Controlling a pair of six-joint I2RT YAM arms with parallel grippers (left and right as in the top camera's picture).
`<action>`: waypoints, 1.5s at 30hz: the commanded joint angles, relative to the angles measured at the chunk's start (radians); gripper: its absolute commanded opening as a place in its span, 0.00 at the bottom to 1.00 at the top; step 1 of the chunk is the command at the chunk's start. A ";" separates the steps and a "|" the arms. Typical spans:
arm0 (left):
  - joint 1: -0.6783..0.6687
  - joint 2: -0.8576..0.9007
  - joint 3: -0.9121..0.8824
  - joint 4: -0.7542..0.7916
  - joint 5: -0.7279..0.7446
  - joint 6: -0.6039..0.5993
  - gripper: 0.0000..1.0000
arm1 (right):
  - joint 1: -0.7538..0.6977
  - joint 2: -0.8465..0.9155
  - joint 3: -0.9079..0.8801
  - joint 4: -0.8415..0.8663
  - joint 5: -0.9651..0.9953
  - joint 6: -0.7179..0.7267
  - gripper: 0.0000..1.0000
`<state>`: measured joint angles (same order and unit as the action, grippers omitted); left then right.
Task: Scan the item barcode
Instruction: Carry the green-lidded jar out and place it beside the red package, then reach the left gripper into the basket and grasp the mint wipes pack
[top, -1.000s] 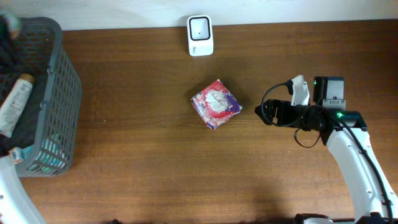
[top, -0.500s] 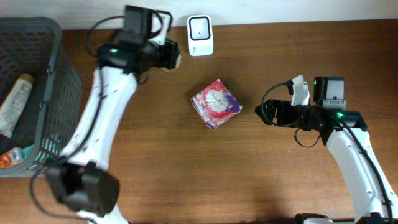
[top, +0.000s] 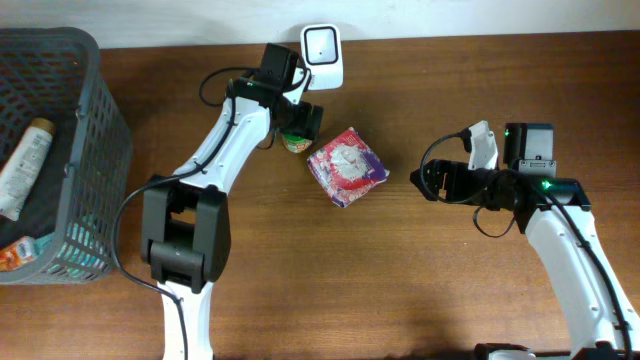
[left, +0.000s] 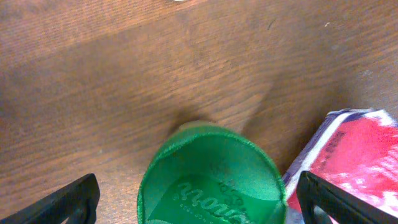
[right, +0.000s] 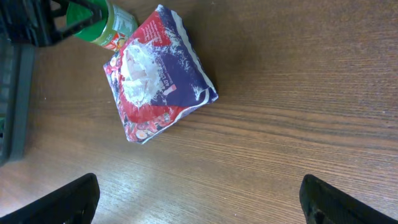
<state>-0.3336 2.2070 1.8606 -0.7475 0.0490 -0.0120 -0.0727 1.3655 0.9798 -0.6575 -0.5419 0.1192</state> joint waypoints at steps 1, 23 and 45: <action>-0.002 -0.043 0.179 -0.056 0.060 0.001 0.99 | 0.008 0.006 0.009 0.000 0.005 -0.011 0.98; 0.965 -0.238 0.464 -0.686 -0.025 -0.492 0.99 | 0.008 0.006 0.009 0.000 0.005 -0.011 0.98; 0.967 0.083 0.018 -0.601 -0.203 -0.809 0.66 | 0.008 0.006 0.009 0.011 0.005 -0.011 0.98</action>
<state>0.6308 2.2818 1.8973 -1.3521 -0.1478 -0.8112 -0.0723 1.3666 0.9798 -0.6491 -0.5419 0.1196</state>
